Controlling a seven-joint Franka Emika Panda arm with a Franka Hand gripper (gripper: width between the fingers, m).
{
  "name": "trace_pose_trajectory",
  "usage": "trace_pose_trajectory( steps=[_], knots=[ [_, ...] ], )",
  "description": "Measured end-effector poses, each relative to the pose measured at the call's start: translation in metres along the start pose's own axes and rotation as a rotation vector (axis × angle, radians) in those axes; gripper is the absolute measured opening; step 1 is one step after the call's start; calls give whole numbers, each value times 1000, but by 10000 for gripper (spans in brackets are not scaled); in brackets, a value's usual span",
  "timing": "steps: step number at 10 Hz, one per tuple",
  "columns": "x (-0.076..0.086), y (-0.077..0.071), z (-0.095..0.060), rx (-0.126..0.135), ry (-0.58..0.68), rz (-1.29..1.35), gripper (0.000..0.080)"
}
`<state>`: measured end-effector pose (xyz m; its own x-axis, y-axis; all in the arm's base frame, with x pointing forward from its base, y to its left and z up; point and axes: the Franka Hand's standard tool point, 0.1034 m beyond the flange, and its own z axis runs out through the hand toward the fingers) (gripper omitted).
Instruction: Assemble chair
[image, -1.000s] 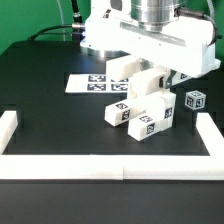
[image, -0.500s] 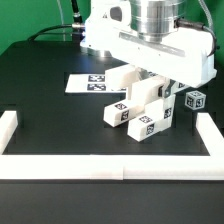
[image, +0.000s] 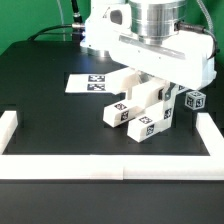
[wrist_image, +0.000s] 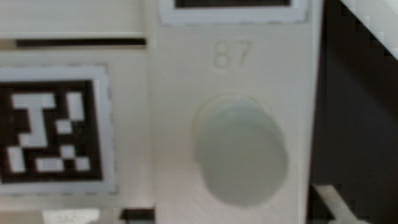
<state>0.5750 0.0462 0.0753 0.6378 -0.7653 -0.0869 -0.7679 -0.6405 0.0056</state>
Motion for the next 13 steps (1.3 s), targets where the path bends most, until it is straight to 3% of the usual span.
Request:
trace_pose_trajectory(
  steps=[4,5,6,7,13],
  knots=[
    [0,0,0,-1,0,0,288],
    [0,0,1,-1,0,0,460],
    [0,0,1,-1,-1,0,583],
    [0,0,1,-1,-1,0,629],
    [0,1,1,-3,-2,-6,649]
  ],
)
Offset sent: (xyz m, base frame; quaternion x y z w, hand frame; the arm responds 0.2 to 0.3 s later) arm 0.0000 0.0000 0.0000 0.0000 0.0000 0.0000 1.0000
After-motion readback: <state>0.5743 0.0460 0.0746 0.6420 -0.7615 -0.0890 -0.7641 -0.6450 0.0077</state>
